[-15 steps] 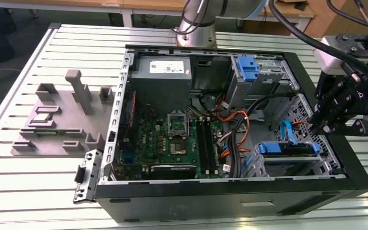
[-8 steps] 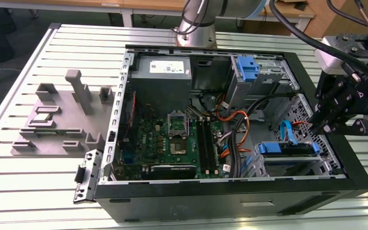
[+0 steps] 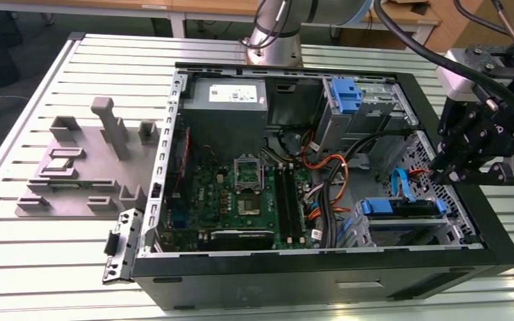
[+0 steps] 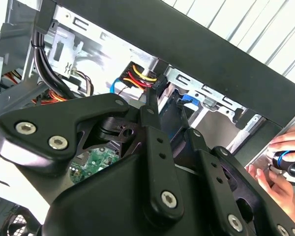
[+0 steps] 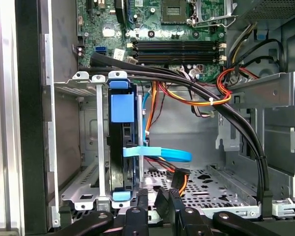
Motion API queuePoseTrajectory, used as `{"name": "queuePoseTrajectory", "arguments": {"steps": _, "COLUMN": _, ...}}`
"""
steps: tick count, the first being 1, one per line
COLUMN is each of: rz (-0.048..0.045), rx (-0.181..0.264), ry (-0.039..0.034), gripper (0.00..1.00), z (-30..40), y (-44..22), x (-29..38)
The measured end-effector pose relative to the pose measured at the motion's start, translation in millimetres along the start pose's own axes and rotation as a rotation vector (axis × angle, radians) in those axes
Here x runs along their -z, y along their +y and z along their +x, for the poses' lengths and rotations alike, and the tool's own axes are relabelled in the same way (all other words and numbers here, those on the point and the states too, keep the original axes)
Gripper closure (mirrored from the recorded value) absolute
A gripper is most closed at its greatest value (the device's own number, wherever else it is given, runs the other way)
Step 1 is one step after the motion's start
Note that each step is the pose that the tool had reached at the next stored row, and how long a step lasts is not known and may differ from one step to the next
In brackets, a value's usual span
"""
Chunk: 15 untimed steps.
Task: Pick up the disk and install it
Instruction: 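Insert the second disk wire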
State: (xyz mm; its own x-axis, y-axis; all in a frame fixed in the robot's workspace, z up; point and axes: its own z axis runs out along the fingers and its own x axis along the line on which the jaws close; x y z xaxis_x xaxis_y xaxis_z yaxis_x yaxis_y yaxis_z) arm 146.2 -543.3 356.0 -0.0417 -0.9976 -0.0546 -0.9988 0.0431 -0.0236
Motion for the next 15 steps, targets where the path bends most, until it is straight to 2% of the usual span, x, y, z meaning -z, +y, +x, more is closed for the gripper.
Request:
{"name": "queuePoseTrajectory", "arguments": {"steps": 6, "rz": 0.0000, "rx": 0.000, "ry": 0.0002, "gripper": 0.69, "z": -1.3, "y": 0.3, "x": -0.4}}
{"name": "queuePoseTrajectory", "arguments": {"steps": 15, "rz": 0.0000, "rx": 0.000, "ry": 0.0002, "gripper": 0.69, "z": -2.4, "y": 0.2, "x": -5.0}}
